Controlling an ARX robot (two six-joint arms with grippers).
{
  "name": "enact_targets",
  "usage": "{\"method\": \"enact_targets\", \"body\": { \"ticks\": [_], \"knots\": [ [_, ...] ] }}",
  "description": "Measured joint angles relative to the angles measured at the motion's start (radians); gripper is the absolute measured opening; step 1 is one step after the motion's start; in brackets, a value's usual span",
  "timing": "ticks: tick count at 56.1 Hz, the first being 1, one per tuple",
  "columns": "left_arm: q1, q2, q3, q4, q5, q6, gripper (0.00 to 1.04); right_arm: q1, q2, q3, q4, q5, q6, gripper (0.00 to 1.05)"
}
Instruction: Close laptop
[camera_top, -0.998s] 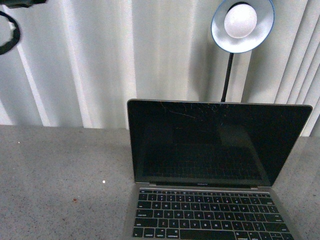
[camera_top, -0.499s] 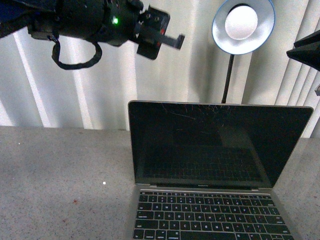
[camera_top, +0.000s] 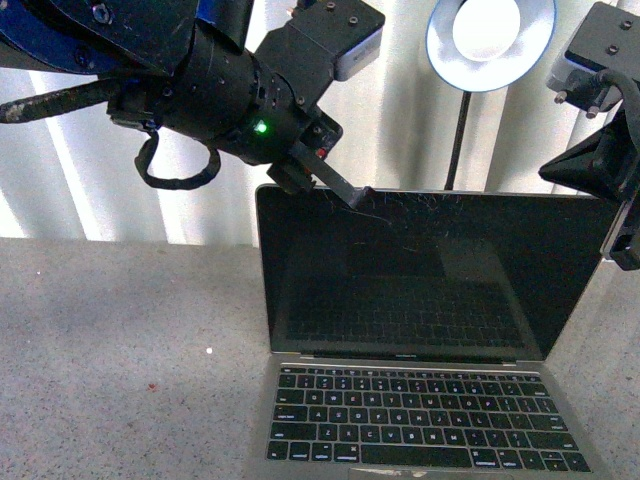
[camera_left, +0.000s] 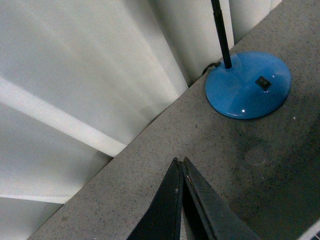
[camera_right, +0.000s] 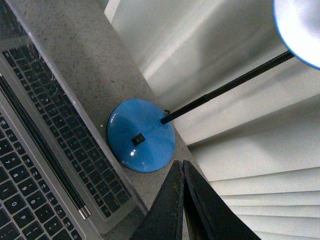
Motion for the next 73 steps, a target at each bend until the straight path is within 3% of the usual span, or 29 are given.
{"method": "enact_targets", "body": {
  "ticks": [23, 52, 59, 73],
  "knots": [
    [-0.018, -0.005, 0.0, -0.142, 0.061, 0.022, 0.04, 0.006, -0.024, -0.01, -0.123, -0.028, -0.087, 0.03],
    [-0.027, -0.026, -0.056, -0.175, 0.088, 0.03, 0.04, 0.028, -0.071, -0.073, -0.227, -0.043, -0.107, 0.03],
    [-0.028, -0.028, -0.07, -0.203, 0.137, 0.019, 0.04, 0.024, -0.07, -0.076, -0.29, -0.052, -0.142, 0.03],
    [-0.021, -0.034, -0.089, -0.218, 0.148, 0.01, 0.04, 0.03, -0.044, -0.09, -0.337, -0.048, -0.201, 0.03]
  ]
}}
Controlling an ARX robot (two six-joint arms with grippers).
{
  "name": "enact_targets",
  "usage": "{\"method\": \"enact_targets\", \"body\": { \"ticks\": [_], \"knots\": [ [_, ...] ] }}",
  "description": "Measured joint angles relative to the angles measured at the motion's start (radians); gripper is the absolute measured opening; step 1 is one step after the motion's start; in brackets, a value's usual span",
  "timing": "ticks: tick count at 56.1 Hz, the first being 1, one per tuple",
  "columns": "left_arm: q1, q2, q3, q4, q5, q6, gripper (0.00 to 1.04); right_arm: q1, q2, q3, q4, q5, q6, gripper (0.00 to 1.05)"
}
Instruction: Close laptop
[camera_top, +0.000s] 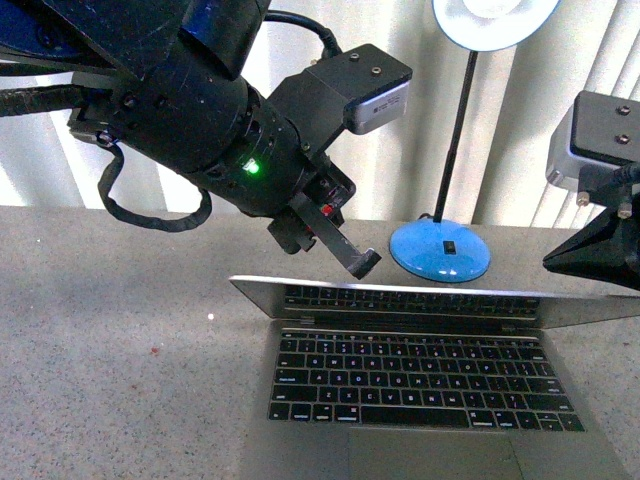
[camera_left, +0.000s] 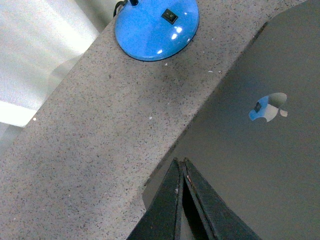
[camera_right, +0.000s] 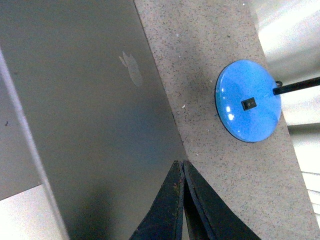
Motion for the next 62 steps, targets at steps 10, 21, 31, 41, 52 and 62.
{"method": "enact_targets", "body": {
  "ticks": [10, 21, 31, 41, 52, 62],
  "knots": [
    [0.005, -0.006, -0.01, -0.003, 0.008, -0.007, 0.04, 0.018, 0.032, -0.01, 0.016, 0.006, -0.018, 0.03],
    [0.007, -0.007, -0.068, 0.021, 0.02, -0.027, 0.04, 0.031, 0.055, -0.016, 0.032, 0.006, -0.018, 0.03],
    [0.007, -0.003, -0.12, 0.054, 0.02, -0.049, 0.04, 0.032, 0.064, -0.022, 0.034, 0.009, -0.019, 0.03],
    [0.006, 0.011, -0.146, 0.076, 0.024, -0.068, 0.04, 0.031, 0.069, -0.027, 0.031, 0.01, -0.026, 0.03],
    [0.001, 0.017, -0.157, 0.084, 0.025, -0.072, 0.04, 0.031, 0.081, -0.027, 0.025, 0.013, -0.033, 0.03],
    [-0.003, 0.019, -0.166, 0.093, 0.032, -0.081, 0.04, 0.034, 0.088, -0.029, 0.013, 0.014, -0.038, 0.03]
  ]
}}
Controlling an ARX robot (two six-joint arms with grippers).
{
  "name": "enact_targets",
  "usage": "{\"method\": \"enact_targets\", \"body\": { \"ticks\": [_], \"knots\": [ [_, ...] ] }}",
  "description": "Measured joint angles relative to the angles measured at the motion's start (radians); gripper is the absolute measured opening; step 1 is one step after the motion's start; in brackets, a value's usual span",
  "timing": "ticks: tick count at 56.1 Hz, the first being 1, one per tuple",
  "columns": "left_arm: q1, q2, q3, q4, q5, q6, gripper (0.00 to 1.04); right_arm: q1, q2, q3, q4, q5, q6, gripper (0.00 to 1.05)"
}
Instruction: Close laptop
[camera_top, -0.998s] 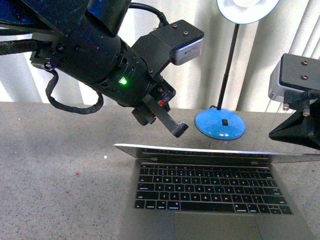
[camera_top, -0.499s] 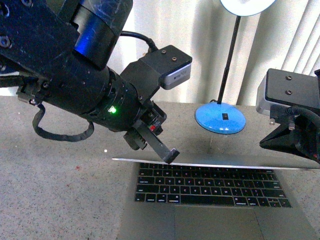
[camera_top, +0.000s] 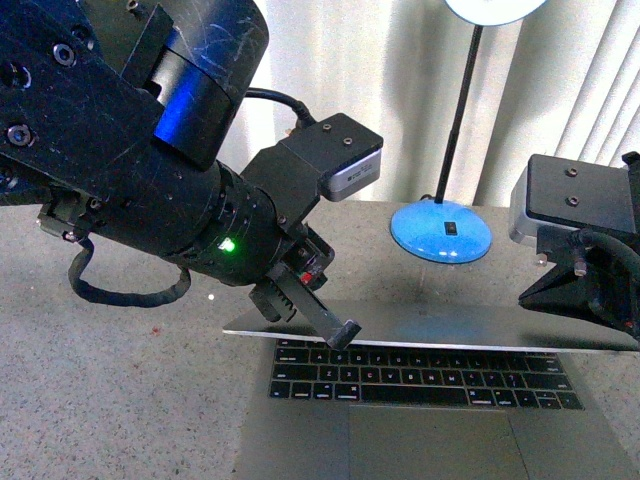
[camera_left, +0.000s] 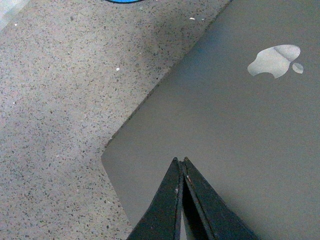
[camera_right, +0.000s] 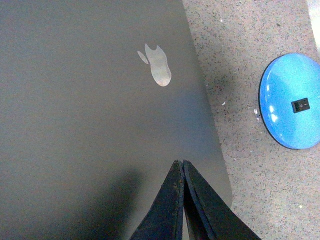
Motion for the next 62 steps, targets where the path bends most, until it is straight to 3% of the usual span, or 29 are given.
{"method": "enact_targets", "body": {
  "ticks": [62],
  "knots": [
    [-0.023, 0.069, -0.116, 0.14, 0.037, -0.07, 0.04, 0.033, 0.095, -0.053, 0.043, 0.034, -0.021, 0.03]
  ]
}}
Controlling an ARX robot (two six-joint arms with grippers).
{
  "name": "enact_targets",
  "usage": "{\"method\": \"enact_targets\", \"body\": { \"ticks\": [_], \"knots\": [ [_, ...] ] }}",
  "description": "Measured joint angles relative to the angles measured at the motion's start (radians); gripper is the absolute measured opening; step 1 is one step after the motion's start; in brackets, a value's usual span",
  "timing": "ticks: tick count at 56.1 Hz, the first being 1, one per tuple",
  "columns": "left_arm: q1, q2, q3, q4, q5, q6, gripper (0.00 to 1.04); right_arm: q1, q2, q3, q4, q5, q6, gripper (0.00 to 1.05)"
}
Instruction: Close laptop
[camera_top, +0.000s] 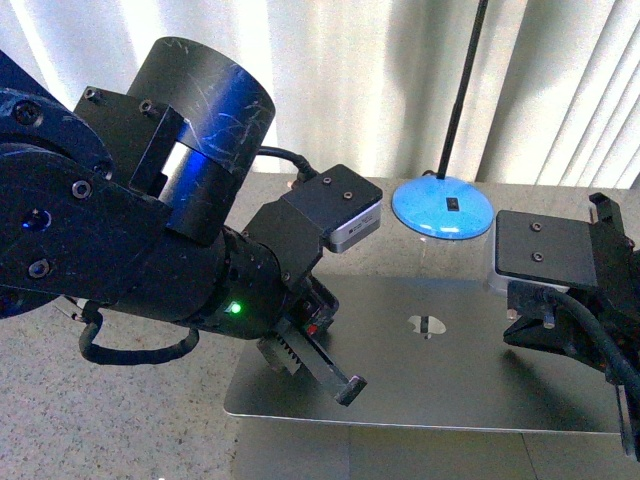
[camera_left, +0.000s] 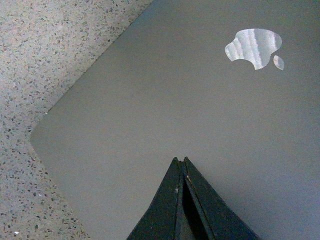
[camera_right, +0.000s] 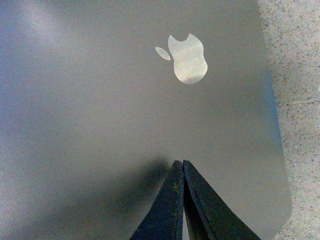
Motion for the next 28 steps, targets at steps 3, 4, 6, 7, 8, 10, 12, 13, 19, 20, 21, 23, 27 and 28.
{"method": "enact_targets", "body": {
  "ticks": [3, 4, 6, 7, 8, 10, 12, 13, 19, 20, 21, 23, 27, 28],
  "knots": [
    [0.0, 0.005, -0.006, 0.011, 0.001, -0.002, 0.04, 0.003, 0.005, -0.004, 0.006, 0.003, 0.0, 0.03],
    [0.0, 0.007, -0.01, 0.017, 0.004, -0.003, 0.04, 0.003, 0.007, -0.005, 0.008, 0.004, 0.0, 0.03],
    [0.0, 0.011, -0.016, 0.026, 0.005, -0.004, 0.04, 0.004, 0.011, -0.008, 0.011, 0.005, 0.0, 0.03],
    [0.0, 0.011, -0.018, 0.028, 0.006, -0.004, 0.04, 0.005, 0.012, -0.009, 0.013, 0.006, 0.0, 0.03],
    [0.0, 0.013, -0.022, 0.034, 0.008, -0.004, 0.04, 0.005, 0.014, -0.011, 0.015, 0.008, 0.0, 0.03],
    [0.0, 0.018, -0.03, 0.045, 0.013, -0.007, 0.04, 0.008, 0.019, -0.014, 0.021, 0.011, 0.001, 0.03],
    [0.0, 0.023, -0.04, 0.059, 0.019, -0.011, 0.04, 0.01, 0.025, -0.018, 0.025, 0.013, 0.002, 0.03],
    [0.0, 0.027, -0.045, 0.066, 0.022, -0.015, 0.04, 0.01, 0.027, -0.019, 0.026, 0.014, 0.002, 0.03],
    [0.002, 0.046, -0.067, 0.102, 0.029, -0.027, 0.04, 0.016, 0.04, -0.024, 0.033, 0.021, 0.003, 0.03],
    [0.003, 0.05, -0.07, 0.108, 0.029, -0.028, 0.04, 0.016, 0.042, -0.024, 0.034, 0.022, 0.005, 0.03],
    [0.004, 0.053, -0.073, 0.112, 0.031, -0.031, 0.04, 0.018, 0.044, -0.024, 0.036, 0.023, 0.006, 0.03],
    [0.006, 0.061, -0.079, 0.122, 0.031, -0.032, 0.04, 0.021, 0.051, -0.024, 0.042, 0.025, 0.011, 0.03],
    [0.011, 0.082, -0.095, 0.145, 0.035, -0.037, 0.04, 0.026, 0.061, -0.025, 0.049, 0.026, 0.02, 0.03],
    [0.013, 0.084, -0.097, 0.15, 0.037, -0.039, 0.04, 0.027, 0.063, -0.026, 0.052, 0.026, 0.021, 0.03]
  ]
}}
